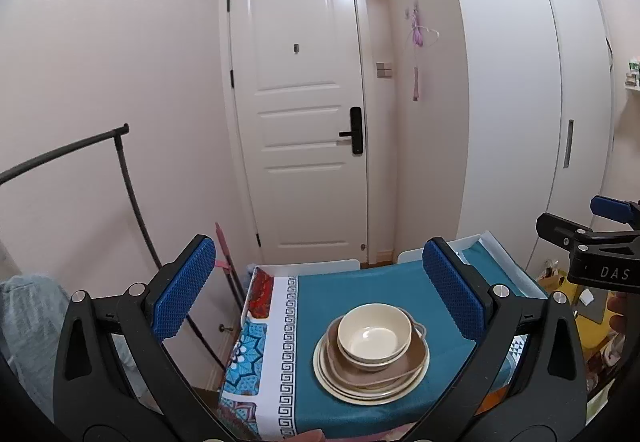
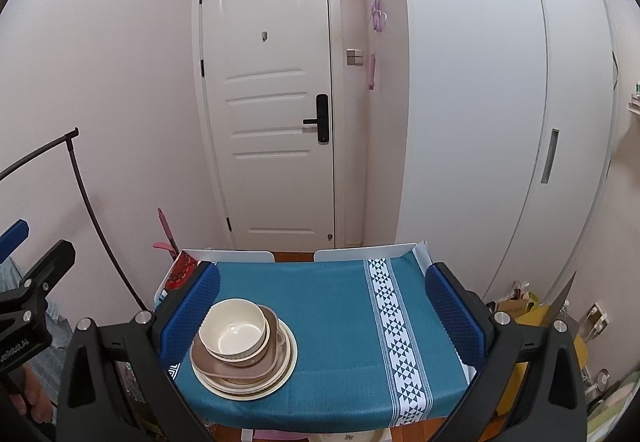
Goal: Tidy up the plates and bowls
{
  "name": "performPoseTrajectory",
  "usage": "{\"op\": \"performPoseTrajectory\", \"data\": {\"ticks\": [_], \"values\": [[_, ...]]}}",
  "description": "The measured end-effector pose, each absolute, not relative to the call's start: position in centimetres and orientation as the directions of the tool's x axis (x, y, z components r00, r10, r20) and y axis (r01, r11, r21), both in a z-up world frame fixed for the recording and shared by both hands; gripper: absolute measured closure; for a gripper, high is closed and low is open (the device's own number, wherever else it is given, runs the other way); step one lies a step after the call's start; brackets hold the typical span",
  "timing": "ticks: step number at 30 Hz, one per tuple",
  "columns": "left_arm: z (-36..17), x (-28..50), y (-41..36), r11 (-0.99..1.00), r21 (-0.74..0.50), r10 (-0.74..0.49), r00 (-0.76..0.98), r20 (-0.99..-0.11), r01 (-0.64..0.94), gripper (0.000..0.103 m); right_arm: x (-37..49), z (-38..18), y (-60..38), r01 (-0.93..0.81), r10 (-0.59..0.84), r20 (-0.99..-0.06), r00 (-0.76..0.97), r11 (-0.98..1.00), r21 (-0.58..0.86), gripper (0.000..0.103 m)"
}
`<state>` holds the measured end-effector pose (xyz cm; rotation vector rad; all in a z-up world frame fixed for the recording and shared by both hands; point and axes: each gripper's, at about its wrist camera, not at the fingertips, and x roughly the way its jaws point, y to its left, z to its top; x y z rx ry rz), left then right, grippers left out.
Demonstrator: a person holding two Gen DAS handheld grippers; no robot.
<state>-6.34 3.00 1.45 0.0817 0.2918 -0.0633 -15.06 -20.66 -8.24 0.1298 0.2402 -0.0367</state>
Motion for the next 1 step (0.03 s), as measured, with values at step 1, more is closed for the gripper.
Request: {"op": "performPoseTrajectory", "data": {"ticks": [1], "values": [[1.48,-6.07,3.08,0.995,0.072,-0.05,0.956,-0.29,0.074,0.0,-14.75,-8.29,-20.6,0.052,-0.021,-0.244,0.97,0.991,0.124,0.001]]}}
